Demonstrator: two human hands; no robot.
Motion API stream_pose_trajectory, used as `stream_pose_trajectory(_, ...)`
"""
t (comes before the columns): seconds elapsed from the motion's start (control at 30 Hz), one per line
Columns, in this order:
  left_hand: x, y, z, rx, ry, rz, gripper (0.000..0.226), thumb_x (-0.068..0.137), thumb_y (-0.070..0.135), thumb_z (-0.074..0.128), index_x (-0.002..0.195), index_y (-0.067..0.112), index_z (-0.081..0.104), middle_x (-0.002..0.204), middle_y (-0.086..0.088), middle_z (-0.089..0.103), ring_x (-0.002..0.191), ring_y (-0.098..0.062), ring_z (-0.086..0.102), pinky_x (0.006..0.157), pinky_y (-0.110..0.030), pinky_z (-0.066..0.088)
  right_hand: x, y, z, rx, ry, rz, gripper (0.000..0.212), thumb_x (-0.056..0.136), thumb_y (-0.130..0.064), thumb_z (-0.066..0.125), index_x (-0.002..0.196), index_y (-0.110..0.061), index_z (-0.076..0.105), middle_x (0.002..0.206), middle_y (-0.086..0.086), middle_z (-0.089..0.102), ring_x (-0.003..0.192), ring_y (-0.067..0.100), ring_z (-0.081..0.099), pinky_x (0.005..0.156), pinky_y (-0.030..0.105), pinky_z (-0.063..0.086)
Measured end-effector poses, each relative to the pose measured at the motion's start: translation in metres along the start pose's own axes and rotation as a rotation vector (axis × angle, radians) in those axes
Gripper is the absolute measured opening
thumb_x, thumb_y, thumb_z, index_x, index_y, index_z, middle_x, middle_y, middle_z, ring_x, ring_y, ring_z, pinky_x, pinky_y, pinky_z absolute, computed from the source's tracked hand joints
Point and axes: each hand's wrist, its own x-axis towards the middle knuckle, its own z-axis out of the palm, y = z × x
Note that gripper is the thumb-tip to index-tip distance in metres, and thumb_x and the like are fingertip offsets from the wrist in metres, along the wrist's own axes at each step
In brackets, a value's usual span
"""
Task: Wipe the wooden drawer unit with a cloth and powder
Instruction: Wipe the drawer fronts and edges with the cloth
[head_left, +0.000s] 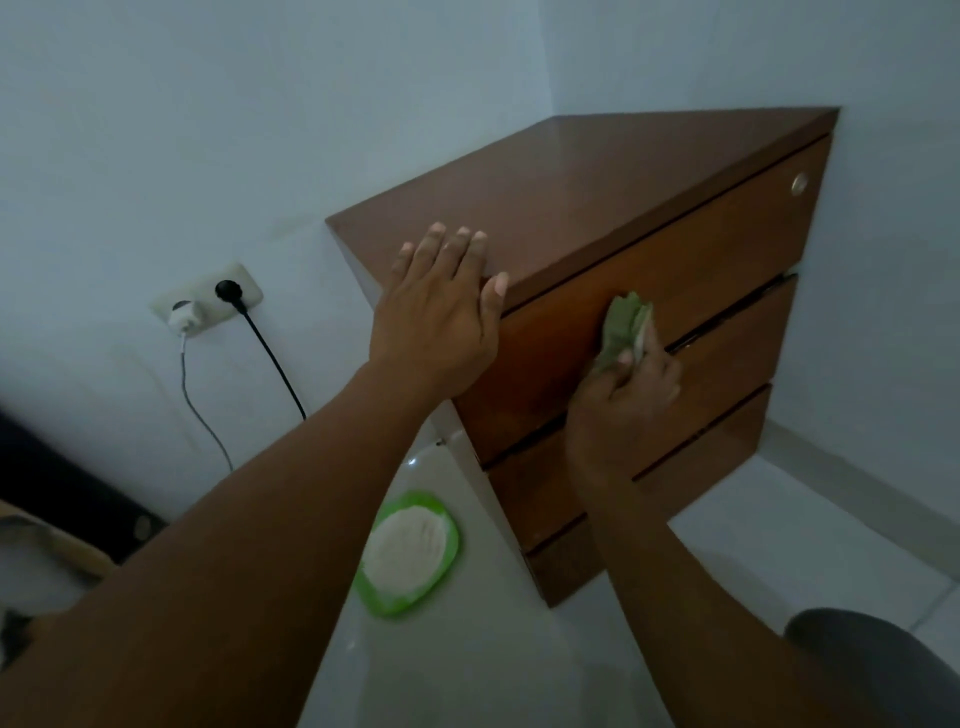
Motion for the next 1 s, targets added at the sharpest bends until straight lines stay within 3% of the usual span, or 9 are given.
stream_pose_trajectory(0.17, 0.012, -0.006, -0.01, 0.047, -0.156, 0.104, 0.067, 0.1, 0.049, 0.005, 0.156, 0.017, 0.019, 0.165, -0.008, 0.013, 0.153, -0.025, 0.002, 0.123, -0.044, 0.001, -0.066, -0.015, -0.001, -0.077, -0.307, -0.583, 0.054, 0.096, -0.021, 0.053, 0.147, -0.018, 0.038, 0.145, 0.011, 0.04, 0.117, 0.029, 0.048, 0.095, 0.037, 0.042)
stream_pose_trajectory(0.27, 0.028, 0.001, -0.009, 0.072, -0.239, 0.161, 0.071, 0.098, 0.055, 0.002, 0.158, 0.018, 0.006, 0.167, -0.007, -0.001, 0.152, -0.023, -0.008, 0.123, -0.044, -0.004, -0.053, 0.011, 0.016, -0.093, -0.366, -0.666, 0.054, 0.1, -0.029, 0.045, 0.151, -0.021, 0.028, 0.145, 0.011, 0.037, 0.105, 0.034, 0.054, 0.086, 0.043, 0.046)
stream_pose_trajectory(0.33, 0.047, 0.014, -0.003, 0.089, -0.227, 0.236, 0.068, 0.1, 0.054, 0.004, 0.158, 0.018, 0.0, 0.167, -0.006, -0.004, 0.152, -0.022, -0.01, 0.122, -0.042, -0.005, -0.025, 0.02, 0.022, -0.041, -0.344, -0.582, 0.054, 0.101, -0.029, 0.045, 0.151, -0.017, 0.029, 0.139, 0.018, 0.048, 0.1, 0.037, 0.058, 0.083, 0.047, 0.048)
stream_pose_trajectory(0.47, 0.079, 0.041, 0.006, 0.145, -0.148, 0.425, 0.065, 0.1, 0.05, 0.006, 0.158, 0.02, -0.002, 0.167, -0.006, -0.005, 0.152, -0.022, -0.011, 0.123, -0.042, -0.005, 0.046, 0.027, 0.025, -0.059, -0.121, -0.389, 0.054, 0.105, -0.035, 0.027, 0.146, -0.003, 0.039, 0.145, 0.023, 0.041, 0.134, 0.034, 0.043, 0.111, 0.042, 0.035)
stream_pose_trajectory(0.6, 0.083, 0.045, 0.01, 0.212, -0.093, 0.549, 0.063, 0.102, 0.047, 0.007, 0.158, 0.022, -0.003, 0.166, -0.007, -0.007, 0.152, -0.025, -0.013, 0.123, -0.046, -0.001, 0.101, 0.058, 0.022, -0.006, -0.049, -0.112, 0.058, 0.104, -0.038, 0.024, 0.148, -0.001, 0.033, 0.143, 0.024, 0.038, 0.129, 0.031, 0.045, 0.108, 0.048, 0.041)
stream_pose_trajectory(0.73, 0.081, 0.047, 0.011, 0.282, -0.074, 0.629, 0.061, 0.102, 0.046, 0.006, 0.158, 0.022, -0.002, 0.166, -0.009, -0.007, 0.152, -0.028, -0.013, 0.123, -0.05, 0.004, 0.099, 0.061, 0.004, -0.064, -0.034, 0.101, 0.048, 0.105, -0.024, 0.033, 0.151, -0.012, 0.032, 0.132, 0.016, 0.04, 0.091, -0.001, 0.042, 0.083, 0.009, 0.044)
stream_pose_trajectory(0.8, 0.081, 0.046, 0.011, 0.322, -0.054, 0.659, 0.061, 0.102, 0.044, 0.007, 0.158, 0.02, 0.0, 0.166, -0.01, -0.008, 0.152, -0.03, -0.012, 0.122, -0.051, 0.007, 0.068, 0.046, -0.001, -0.056, -0.076, 0.052, 0.049, 0.103, -0.021, 0.031, 0.152, -0.015, 0.032, 0.135, 0.01, 0.04, 0.092, -0.009, 0.043, 0.083, 0.001, 0.038)
stream_pose_trajectory(0.9, 0.082, 0.046, 0.011, 0.372, -0.025, 0.728, 0.06, 0.103, 0.042, 0.011, 0.158, 0.018, 0.009, 0.166, -0.012, -0.003, 0.152, -0.033, -0.006, 0.121, -0.053, 0.011, 0.031, 0.027, -0.011, -0.188, -0.266, -0.257, 0.058, 0.1, -0.029, 0.035, 0.155, -0.013, 0.024, 0.151, 0.007, 0.033, 0.136, 0.014, 0.036, 0.113, 0.03, 0.035)
stream_pose_trajectory(1.0, 0.082, 0.046, 0.012, 0.41, -0.015, 0.798, 0.059, 0.104, 0.039, 0.016, 0.158, 0.017, 0.014, 0.166, -0.012, 0.002, 0.152, -0.034, -0.003, 0.121, -0.054, 0.013, 0.065, 0.029, -0.01, -0.434, -0.373, -0.251, 0.064, 0.096, -0.047, 0.032, 0.153, -0.023, 0.02, 0.156, 0.006, 0.031, 0.143, 0.026, 0.031, 0.113, 0.055, 0.031)
